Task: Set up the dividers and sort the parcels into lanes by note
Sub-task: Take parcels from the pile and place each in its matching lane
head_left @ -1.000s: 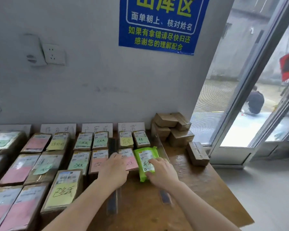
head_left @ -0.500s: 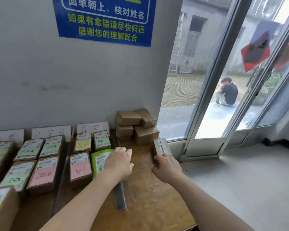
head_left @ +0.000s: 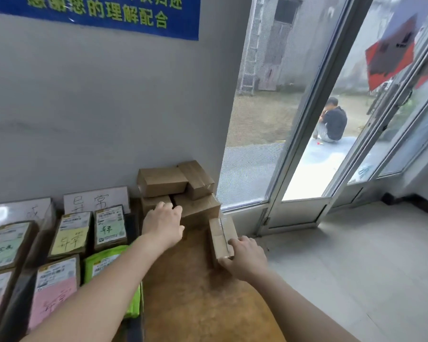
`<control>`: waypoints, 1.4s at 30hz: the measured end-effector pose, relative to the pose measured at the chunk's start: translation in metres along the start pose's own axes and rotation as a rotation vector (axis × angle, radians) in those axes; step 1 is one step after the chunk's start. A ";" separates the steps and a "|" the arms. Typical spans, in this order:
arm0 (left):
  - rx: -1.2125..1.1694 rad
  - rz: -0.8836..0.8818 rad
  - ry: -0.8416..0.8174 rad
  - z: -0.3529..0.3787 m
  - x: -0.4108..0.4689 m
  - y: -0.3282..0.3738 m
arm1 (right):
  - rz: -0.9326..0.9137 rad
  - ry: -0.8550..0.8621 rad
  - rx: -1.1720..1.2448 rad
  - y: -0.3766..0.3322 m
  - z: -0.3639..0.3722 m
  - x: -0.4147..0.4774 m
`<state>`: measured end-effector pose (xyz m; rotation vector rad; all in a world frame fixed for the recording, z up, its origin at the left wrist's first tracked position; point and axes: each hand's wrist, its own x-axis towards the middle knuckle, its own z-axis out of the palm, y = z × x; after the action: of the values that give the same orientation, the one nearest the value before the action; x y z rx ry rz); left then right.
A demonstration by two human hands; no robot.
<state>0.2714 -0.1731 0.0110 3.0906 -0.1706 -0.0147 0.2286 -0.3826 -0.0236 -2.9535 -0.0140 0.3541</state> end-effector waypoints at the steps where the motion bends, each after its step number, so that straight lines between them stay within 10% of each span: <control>1: 0.014 -0.006 0.005 0.002 0.013 -0.003 | 0.008 -0.007 0.005 0.002 0.002 0.010; 27: 0.054 -0.305 -0.040 0.022 0.160 -0.077 | 0.269 0.050 0.430 0.013 0.066 0.102; 31: -0.344 -0.441 0.012 0.016 0.128 -0.069 | 0.225 0.175 0.791 0.019 0.064 0.092; 37: -1.686 -0.582 -0.232 0.005 0.049 -0.035 | 0.355 0.043 1.714 0.005 0.038 0.077; 42: -2.095 -0.626 -0.388 0.015 0.000 -0.006 | 0.400 -0.125 2.090 0.006 0.021 0.056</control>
<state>0.2716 -0.1674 -0.0044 0.9231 0.4809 -0.4448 0.2780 -0.3834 -0.0580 -0.8406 0.5393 0.2633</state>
